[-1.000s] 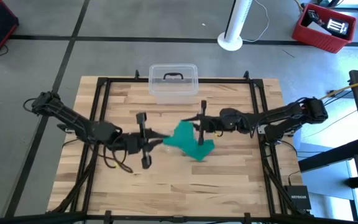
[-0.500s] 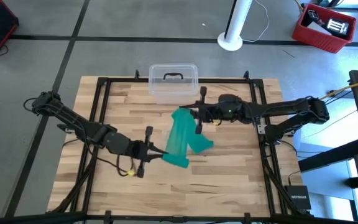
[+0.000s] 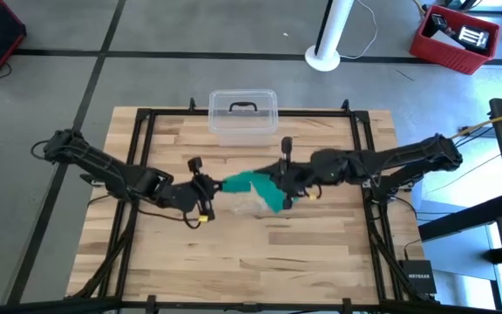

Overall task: Roll bandage
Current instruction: Roll the green bandage

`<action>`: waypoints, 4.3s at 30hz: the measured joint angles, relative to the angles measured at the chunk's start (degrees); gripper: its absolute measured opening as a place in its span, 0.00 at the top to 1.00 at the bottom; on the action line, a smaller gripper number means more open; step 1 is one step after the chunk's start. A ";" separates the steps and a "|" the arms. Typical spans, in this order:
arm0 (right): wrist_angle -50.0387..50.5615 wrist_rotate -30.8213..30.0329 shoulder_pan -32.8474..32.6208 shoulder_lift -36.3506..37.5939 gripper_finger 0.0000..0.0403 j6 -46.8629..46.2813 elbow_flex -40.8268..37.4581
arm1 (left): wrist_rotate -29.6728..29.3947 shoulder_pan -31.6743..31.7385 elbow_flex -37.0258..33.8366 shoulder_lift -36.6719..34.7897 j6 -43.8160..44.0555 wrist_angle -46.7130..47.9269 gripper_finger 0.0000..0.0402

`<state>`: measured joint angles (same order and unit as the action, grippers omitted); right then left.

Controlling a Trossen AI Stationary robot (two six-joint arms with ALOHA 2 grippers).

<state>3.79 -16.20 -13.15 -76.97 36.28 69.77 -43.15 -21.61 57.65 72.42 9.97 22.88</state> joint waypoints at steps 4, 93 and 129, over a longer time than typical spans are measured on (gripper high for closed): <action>2.28 -3.34 -4.51 -0.54 0.99 -0.25 0.01 | -3.20 2.19 0.00 -0.20 -0.14 0.54 0.99; -33.27 38.27 10.89 -13.94 0.67 -37.56 -23.70 | -1.93 0.86 -0.02 -1.20 -29.74 -12.73 0.99; -32.56 54.25 16.17 -17.95 0.30 -36.03 -23.66 | 1.23 -0.05 -0.02 -1.18 -25.36 -13.37 0.98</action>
<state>-28.76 38.05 3.03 -94.93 0.25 46.11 -41.92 -21.66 57.63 71.24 -15.40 9.51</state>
